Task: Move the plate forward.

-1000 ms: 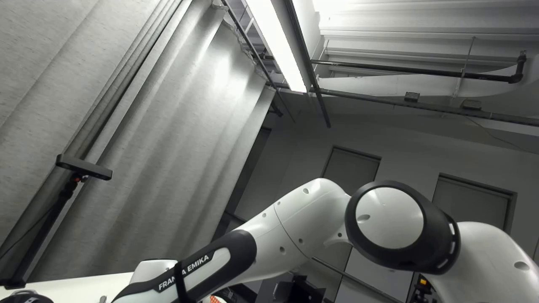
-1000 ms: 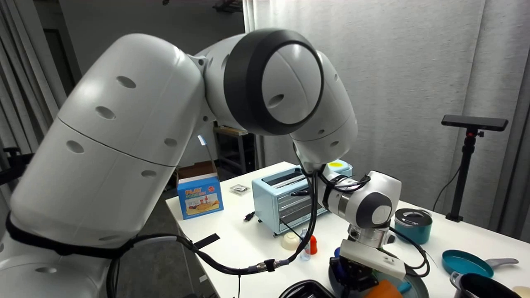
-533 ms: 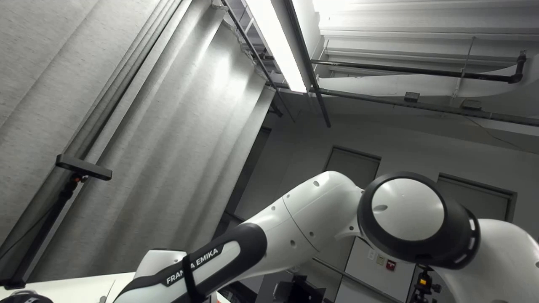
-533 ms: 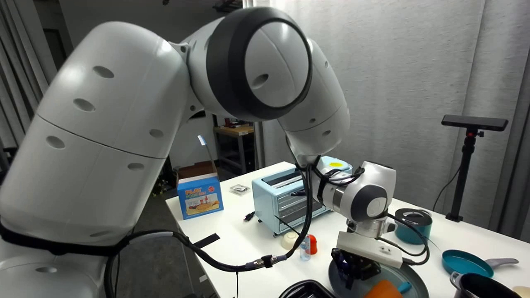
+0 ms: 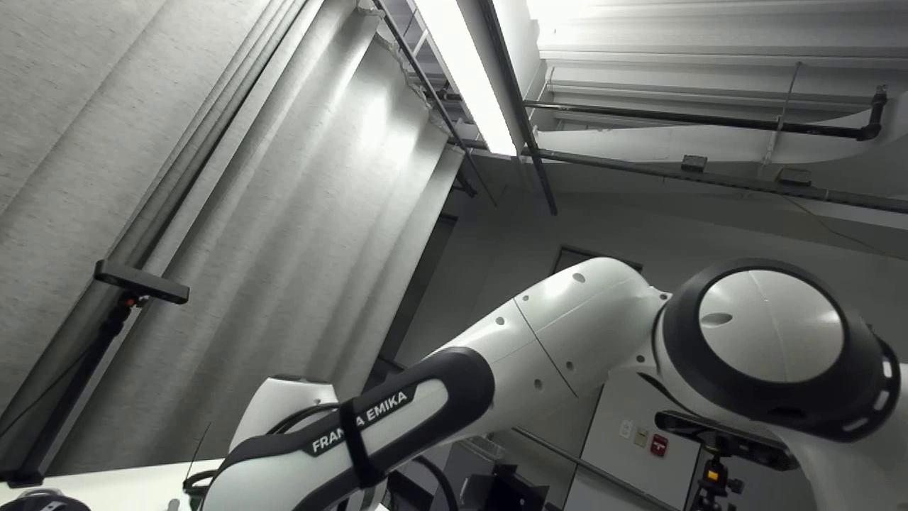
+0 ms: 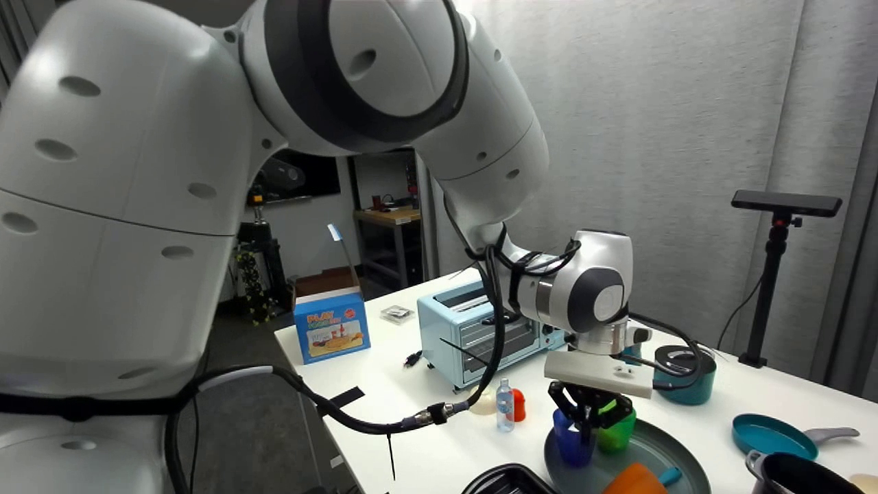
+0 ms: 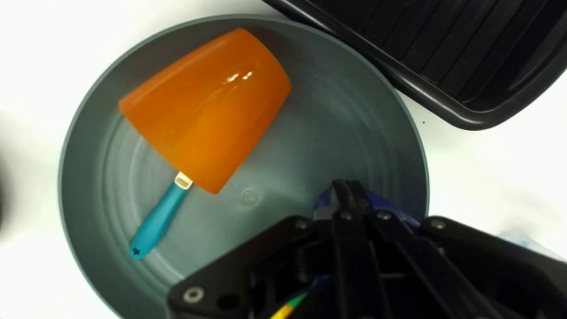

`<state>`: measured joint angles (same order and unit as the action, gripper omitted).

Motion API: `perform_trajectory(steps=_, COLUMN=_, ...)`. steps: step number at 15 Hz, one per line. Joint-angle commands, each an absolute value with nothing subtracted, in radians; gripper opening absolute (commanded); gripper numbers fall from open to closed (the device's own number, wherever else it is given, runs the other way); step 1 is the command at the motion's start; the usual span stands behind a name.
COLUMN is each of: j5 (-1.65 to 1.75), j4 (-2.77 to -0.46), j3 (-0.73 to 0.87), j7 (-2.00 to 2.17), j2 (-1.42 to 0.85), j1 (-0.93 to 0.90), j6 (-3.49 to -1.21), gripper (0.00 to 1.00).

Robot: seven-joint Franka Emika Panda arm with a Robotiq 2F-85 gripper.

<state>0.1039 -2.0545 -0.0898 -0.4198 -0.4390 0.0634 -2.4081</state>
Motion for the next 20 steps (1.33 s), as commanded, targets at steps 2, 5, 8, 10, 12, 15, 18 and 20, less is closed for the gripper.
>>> perform_trajectory(steps=2, j5=0.164, j4=-2.145, j3=-0.054, j7=-0.312, j2=-0.34, j1=0.021, j6=-2.45, gripper=0.0)
perform_trajectory(steps=5, j5=0.189, j4=-2.173, j3=-0.044, j7=-0.262, j2=-0.302, j1=0.006, j6=-2.455, gripper=0.0)
perform_trajectory(steps=8, j5=0.215, j4=-2.201, j3=-0.037, j7=-0.216, j2=-0.264, j1=-0.008, j6=-2.471, gripper=0.27)
perform_trajectory(steps=10, j5=0.237, j4=-2.219, j3=-0.033, j7=-0.182, j2=-0.238, j1=-0.018, j6=-2.489, gripper=0.41)
perform_trajectory(steps=12, j5=0.262, j4=-2.24, j3=-0.029, j7=-0.144, j2=-0.214, j1=-0.029, j6=-2.515, gripper=0.56)
perform_trajectory(steps=15, j5=0.31, j4=-2.27, j3=-0.02, j7=-0.073, j2=-0.182, j1=-0.046, j6=-2.557, gripper=0.78)
perform_trajectory(steps=18, j5=0.373, j4=-2.296, j3=-0.011, j7=0.032, j2=-0.158, j1=-0.071, j6=-2.597, gripper=0.99)
perform_trajectory(steps=20, j5=0.434, j4=-2.306, j3=0.001, j7=0.113, j2=-0.151, j1=-0.088, j6=-2.614, gripper=1.0)
